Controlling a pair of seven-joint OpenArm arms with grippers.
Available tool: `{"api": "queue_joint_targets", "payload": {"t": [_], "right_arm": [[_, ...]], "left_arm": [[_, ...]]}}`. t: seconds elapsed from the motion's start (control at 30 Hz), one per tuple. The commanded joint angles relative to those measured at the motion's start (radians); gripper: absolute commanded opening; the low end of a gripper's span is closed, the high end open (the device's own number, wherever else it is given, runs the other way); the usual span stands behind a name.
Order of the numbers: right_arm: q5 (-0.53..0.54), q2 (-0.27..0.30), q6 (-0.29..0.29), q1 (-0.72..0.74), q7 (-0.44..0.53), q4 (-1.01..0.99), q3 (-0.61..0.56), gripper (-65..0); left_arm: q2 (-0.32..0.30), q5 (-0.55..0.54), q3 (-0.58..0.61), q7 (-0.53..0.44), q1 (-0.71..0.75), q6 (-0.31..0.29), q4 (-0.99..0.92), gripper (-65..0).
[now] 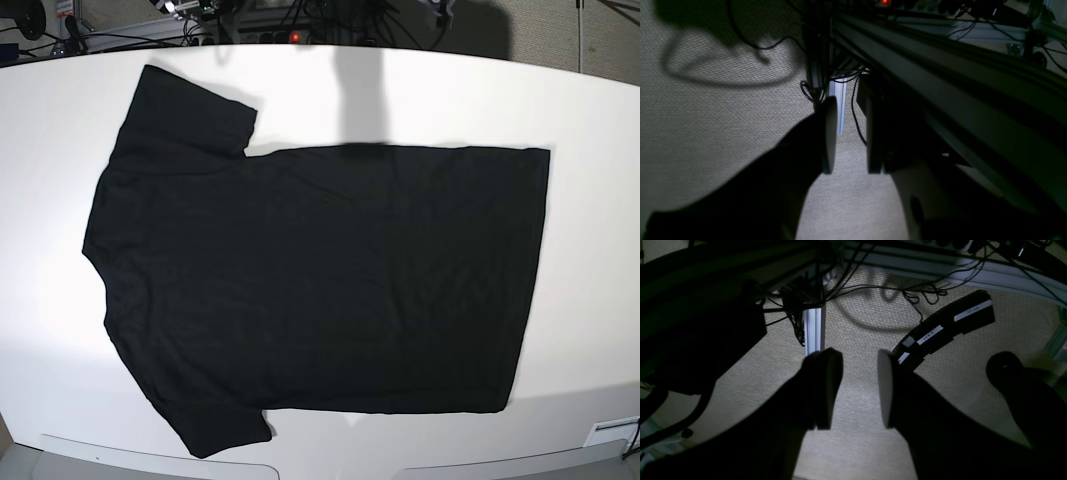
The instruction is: Fold the T-shirt properly
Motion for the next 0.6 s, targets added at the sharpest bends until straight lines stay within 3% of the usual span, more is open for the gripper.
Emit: {"api": "queue_joint_targets", "payload": {"t": [0.0,0.23,0.4,0.57], "right_arm": [[0.006,0.011,0.01,-0.002,-0.004,0.006,0.001,-42.3],[0.01,0.015,0.01,-0.002,-0.003,0.006,0.001,-42.3],[0.089,0.015,0.01,-0.002,-0.005,0.006,0.001,-42.3],[0.095,0.021,0.011,-0.003,-0.007,0.006,0.001,-42.3]], "left_arm": [[0.0,-0.003,0.001,-0.005,0.008,-0.008,0.003,-49.5],[0.0,-0.003,0.001,-0.004,0.009,-0.008,0.003,-49.5],[0.0,-0.003,0.001,-0.005,0.013,-0.009,0.003,-49.5],[0.0,-0.003,0.001,-0.005,0.014,-0.009,0.003,-49.5]]}}
